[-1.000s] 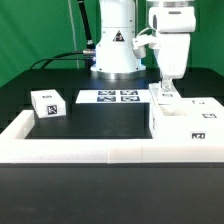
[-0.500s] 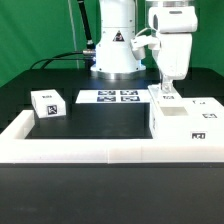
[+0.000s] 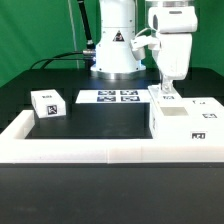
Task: Assemble cabinet
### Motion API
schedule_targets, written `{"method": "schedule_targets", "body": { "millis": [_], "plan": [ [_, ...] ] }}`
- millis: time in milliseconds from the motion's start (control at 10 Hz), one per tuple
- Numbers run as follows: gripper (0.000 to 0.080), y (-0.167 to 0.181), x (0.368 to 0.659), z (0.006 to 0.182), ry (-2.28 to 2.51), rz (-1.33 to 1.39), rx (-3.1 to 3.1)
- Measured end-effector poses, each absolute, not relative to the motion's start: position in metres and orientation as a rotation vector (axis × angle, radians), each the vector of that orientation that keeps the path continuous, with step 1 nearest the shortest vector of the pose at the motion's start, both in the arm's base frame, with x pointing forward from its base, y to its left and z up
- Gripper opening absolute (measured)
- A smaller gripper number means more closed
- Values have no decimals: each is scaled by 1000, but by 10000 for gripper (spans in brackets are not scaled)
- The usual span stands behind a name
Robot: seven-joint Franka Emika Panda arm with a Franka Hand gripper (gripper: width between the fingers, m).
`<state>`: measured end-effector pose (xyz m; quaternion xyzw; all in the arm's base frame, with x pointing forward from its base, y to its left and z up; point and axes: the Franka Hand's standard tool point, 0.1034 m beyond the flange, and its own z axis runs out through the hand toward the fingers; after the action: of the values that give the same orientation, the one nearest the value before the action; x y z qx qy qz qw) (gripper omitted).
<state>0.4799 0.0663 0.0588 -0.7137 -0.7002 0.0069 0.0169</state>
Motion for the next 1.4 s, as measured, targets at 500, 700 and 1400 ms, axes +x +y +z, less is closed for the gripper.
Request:
{"method": "schedule_targets", "body": {
  "millis": [500,700,1400],
  "plan": [
    [69,65,520,60,-2145,60,-2223],
    [69,65,533,59,-2134,91,-2215],
    [69,62,543,59,-2153,66,-2203]
  ]
}}
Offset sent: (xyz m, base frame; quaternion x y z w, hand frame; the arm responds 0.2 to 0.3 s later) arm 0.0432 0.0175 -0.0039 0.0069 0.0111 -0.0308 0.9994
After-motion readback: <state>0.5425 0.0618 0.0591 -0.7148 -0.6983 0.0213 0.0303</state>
